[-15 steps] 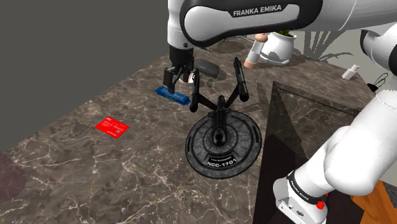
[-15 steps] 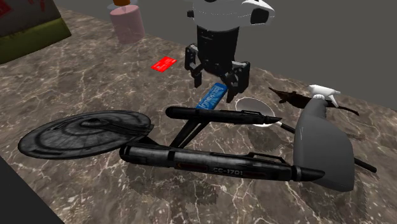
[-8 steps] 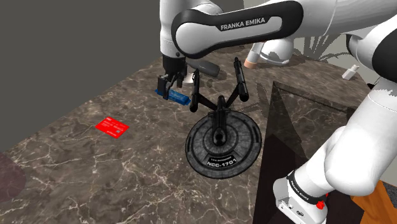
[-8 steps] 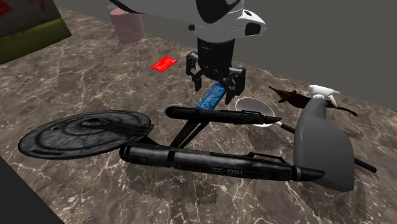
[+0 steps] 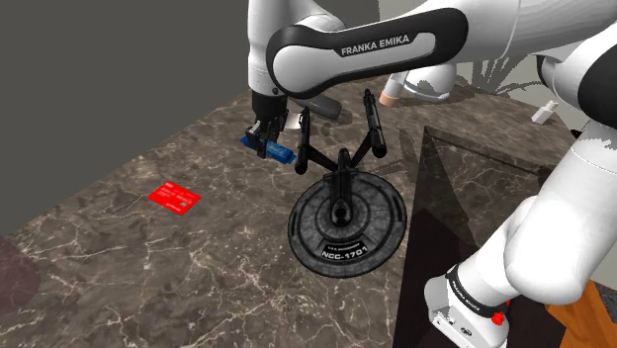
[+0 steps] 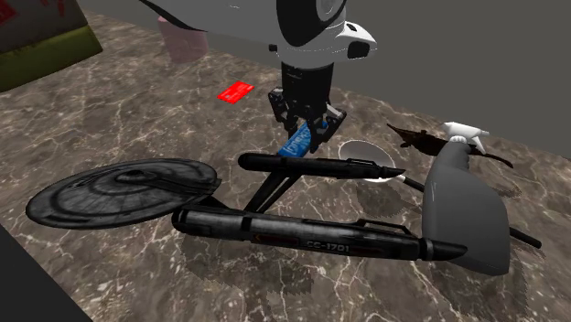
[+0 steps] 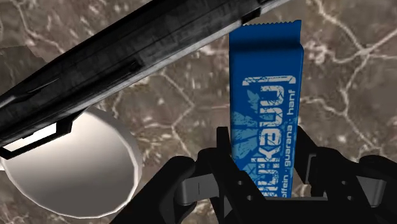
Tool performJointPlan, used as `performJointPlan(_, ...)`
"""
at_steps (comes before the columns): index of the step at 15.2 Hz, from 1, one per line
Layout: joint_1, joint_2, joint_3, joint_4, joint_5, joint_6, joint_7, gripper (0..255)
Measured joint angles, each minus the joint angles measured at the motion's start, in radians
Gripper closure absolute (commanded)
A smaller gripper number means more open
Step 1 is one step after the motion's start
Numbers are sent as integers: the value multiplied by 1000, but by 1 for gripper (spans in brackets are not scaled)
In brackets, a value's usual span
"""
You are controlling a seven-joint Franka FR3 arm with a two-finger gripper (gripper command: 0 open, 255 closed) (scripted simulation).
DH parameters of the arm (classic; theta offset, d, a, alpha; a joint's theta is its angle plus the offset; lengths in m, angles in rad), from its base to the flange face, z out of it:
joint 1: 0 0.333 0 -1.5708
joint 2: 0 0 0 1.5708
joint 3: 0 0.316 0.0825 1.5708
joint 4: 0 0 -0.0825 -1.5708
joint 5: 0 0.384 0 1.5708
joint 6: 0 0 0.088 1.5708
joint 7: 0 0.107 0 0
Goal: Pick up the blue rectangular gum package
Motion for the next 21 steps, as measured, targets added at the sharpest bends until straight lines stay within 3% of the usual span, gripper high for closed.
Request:
performJointPlan(7,-2,-2,-2,9,0,-16,-1,255)
performJointPlan(21,-2,-22,1,161,11,-189,-13,255)
